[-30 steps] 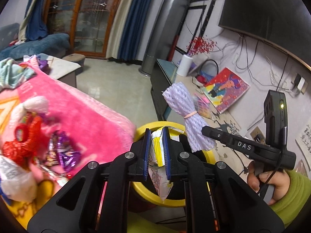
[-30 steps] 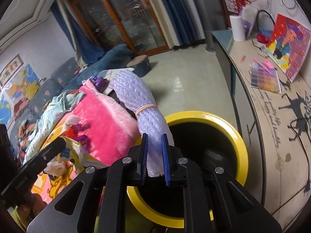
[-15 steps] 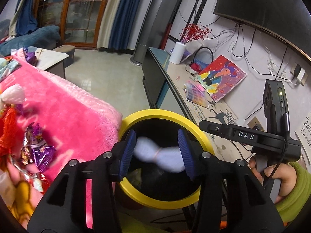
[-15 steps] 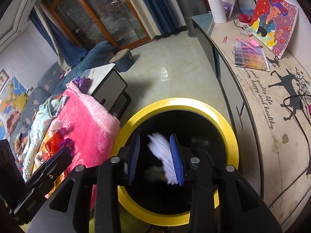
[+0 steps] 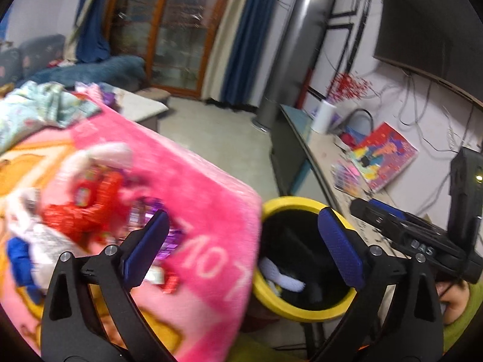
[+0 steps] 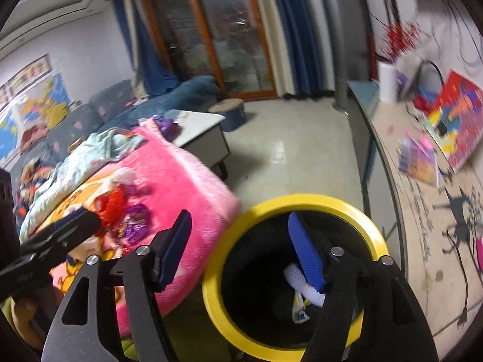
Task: Collect trash
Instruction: 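Move both open grippers back over the trash on the blanket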
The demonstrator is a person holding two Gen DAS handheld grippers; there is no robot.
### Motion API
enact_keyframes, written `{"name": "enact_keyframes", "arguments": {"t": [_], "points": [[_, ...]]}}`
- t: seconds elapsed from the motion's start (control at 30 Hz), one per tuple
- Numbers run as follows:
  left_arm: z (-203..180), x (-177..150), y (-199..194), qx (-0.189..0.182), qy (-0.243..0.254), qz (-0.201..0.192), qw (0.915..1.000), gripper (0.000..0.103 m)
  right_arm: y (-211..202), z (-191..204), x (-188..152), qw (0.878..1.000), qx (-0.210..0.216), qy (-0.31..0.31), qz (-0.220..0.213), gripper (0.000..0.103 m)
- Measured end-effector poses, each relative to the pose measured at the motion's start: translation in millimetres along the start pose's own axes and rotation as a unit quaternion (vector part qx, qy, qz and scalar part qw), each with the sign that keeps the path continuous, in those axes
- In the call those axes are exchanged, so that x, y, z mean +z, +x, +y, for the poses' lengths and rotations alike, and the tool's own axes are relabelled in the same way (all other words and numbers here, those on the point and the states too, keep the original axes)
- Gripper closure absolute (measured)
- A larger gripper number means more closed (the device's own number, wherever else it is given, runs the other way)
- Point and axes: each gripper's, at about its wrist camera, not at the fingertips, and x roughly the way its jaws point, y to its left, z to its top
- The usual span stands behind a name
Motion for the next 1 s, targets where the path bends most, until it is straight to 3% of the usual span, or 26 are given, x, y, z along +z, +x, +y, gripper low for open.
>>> {"name": "enact_keyframes", "arguments": {"t": [0.43,1.0], "points": [[59,3,-61,0.074,-0.05,-0.063,0.994,0.012,-1,76,-10,0.992,0.06,-0.109,0.003,0.029],[115,-4,-111,0.133,-0.095,-0.095,0.982,0.012,8,161,-17,0.975,0.128,-0.182,0.011,0.025]]}}
